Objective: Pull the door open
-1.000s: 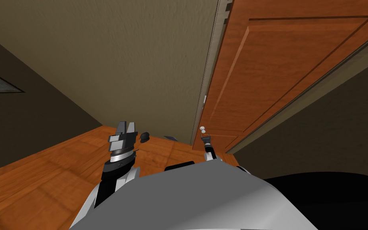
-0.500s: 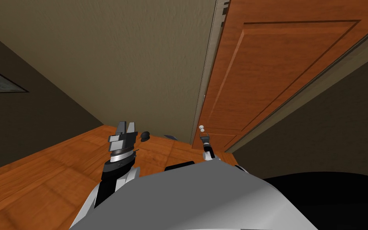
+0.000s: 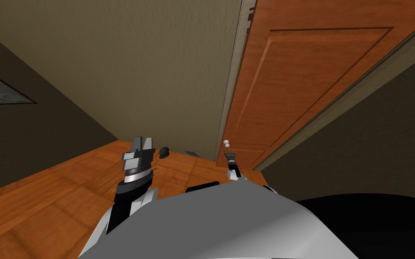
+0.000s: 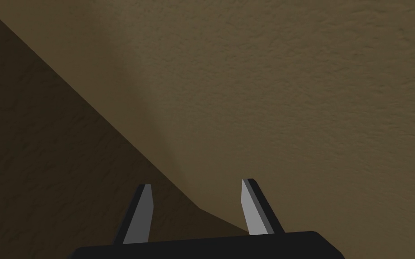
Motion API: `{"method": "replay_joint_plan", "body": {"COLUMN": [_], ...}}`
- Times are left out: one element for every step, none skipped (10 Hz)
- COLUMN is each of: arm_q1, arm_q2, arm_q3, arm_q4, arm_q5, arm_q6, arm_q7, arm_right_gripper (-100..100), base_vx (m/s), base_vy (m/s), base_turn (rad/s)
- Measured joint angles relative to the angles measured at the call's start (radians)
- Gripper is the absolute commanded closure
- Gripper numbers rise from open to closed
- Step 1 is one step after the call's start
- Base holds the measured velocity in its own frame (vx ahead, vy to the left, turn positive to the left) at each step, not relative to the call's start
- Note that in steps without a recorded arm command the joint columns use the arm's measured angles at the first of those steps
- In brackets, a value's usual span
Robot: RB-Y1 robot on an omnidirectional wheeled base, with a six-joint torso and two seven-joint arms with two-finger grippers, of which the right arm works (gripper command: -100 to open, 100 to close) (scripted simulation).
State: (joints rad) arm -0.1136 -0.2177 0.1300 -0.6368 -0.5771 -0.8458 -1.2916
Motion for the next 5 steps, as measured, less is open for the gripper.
{"method": "replay_joint_plan", "body": {"arm_q1": [0.0,0.0,-0.004,-0.004,-0.009], "arm_q2": [0.003,0.006,0.009,0.009,-0.002], "arm_q3": [0.003,0.005,0.007,0.008,0.006], "arm_q4": [-0.008,-0.013,-0.01,-0.01,0.013], "arm_q5": [-0.008,-0.015,-0.019,-0.02,-0.022], "arm_q6": [0.006,0.011,0.012,0.012,0.003], "arm_q7": [-0.027,-0.049,-0.067,-0.07,-0.084], "arm_right_gripper": [-100,-100,-100,-100,-100], "base_vx": [-0.05,-0.035,-0.015,0.115,0.233], "base_vy": [-0.005,-0.001,0.0,-0.004,0.005], "base_turn": [0.004,0.003,0.001,0.126,0.162]}}
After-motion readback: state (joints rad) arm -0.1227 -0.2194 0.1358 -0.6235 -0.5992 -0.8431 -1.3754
